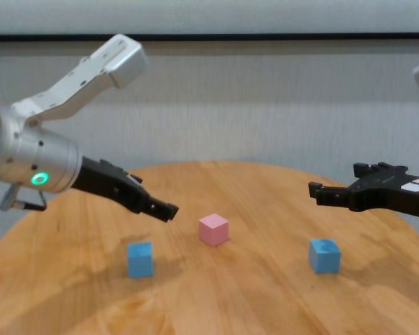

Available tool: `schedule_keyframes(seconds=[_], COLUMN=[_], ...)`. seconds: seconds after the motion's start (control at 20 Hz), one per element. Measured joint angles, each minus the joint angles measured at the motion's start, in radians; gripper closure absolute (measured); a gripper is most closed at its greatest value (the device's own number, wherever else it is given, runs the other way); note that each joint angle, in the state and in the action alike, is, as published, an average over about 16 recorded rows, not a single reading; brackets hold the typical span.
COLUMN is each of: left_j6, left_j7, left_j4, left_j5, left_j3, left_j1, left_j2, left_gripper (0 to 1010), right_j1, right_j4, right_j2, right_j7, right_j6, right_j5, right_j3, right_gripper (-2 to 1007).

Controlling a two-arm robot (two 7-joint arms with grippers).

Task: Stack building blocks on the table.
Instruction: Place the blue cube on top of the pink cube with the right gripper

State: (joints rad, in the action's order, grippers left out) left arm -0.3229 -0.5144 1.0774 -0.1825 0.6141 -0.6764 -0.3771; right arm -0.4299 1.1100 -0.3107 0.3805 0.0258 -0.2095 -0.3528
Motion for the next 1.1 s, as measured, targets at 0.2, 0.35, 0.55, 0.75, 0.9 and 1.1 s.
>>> schedule_keyframes(seconds=[0.2,0.35,0.55,0.75,0.9,1.1], left_j6=[-0.001,0.001,0.007,0.022,0.036,0.052], left_j7=[0.010,0.019,0.030,0.039,0.045,0.050], left_j4=[0.034,0.056,0.084,0.105,0.115,0.121], left_j5=[-0.001,-0.003,-0.006,-0.010,-0.013,-0.015], left_j3=[-0.022,-0.041,-0.069,-0.096,-0.113,-0.130], left_j1=[0.038,0.065,0.099,0.126,0.141,0.153], left_j2=[-0.017,-0.029,-0.043,-0.054,-0.059,-0.063], left_gripper=[9,9,9,9,9,9], right_j1=[0.000,0.000,0.000,0.000,0.000,0.000], right_j4=[0.000,0.000,0.000,0.000,0.000,0.002], right_j2=[0.000,0.000,0.000,0.000,0.000,0.001], right_j7=[0.000,0.000,0.000,0.000,0.000,0.001], right_j6=[0.000,0.000,0.000,0.000,0.000,0.001], right_j5=[0.000,0.000,0.000,0.000,0.000,0.000], right_j3=[0.000,0.000,0.000,0.000,0.000,0.000], right_gripper=[5,5,4,4,4,4])
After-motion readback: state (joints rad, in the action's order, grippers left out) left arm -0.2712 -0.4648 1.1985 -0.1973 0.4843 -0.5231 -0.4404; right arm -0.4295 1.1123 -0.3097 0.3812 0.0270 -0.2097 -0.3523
